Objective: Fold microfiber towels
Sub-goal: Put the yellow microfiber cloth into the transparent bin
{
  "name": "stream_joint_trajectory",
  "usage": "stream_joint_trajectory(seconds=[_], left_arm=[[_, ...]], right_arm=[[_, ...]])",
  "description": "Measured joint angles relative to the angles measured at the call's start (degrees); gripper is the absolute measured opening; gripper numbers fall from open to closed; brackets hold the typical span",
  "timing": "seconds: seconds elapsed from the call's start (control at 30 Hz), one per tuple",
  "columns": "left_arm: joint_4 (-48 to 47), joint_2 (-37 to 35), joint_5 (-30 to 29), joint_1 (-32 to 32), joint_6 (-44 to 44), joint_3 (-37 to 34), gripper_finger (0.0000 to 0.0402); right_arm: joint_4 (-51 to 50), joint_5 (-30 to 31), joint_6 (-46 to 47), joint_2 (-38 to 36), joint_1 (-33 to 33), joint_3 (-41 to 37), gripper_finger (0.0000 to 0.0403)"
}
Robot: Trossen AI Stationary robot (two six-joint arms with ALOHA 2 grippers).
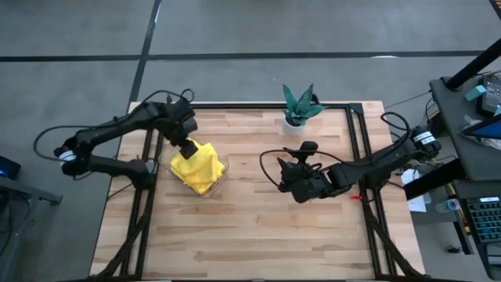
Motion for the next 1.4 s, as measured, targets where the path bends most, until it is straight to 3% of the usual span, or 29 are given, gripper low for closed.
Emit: stream_joint_trajectory(seconds=[0.17, 0.3, 0.53, 0.73, 0.83, 1.03, 1.17, 1.4], left_arm=[[0.10, 5.23, 1.86, 1.36, 4.33, -1.36, 0.0216], [0.07, 8.04, 7.59, 1.36, 6.30, -2.44, 0.0244], [0.59, 9.21, 11.53, -0.21, 6.82, -3.13, 0.0245], [0.89, 7.04, 10.14, -2.87, 6.62, -3.08, 0.0192], [0.96, 6.21, 6.10, -4.24, 6.36, -2.72, 0.0139], [2.49, 4.47, 3.45, -5.29, 2.71, -2.49, 0.0015], [3.43, 2.45, -0.47, -6.01, 0.90, -2.34, 0.0009], [5.67, -1.59, 1.62, -6.07, -1.07, -2.45, 0.0001]], right_arm=[[-0.01, -0.02, -0.06, 0.00, -0.62, 0.00, 0.0189], [0.00, -0.02, -0.71, 0.00, -1.41, 0.00, 0.0189], [-0.02, -0.03, -1.41, 0.00, -4.08, 0.00, 0.0189], [-0.44, -0.24, -0.07, 0.00, -4.63, 0.00, 0.0189], [-0.44, -0.24, -0.07, 0.00, -4.60, 0.00, 0.0189], [-0.44, -0.24, -0.04, 0.00, -4.60, 0.00, 0.0189], [-0.44, -0.24, -0.07, 0.00, -4.60, 0.00, 0.0189], [-0.44, -0.26, -0.07, 0.00, -4.58, 0.00, 0.0189]])
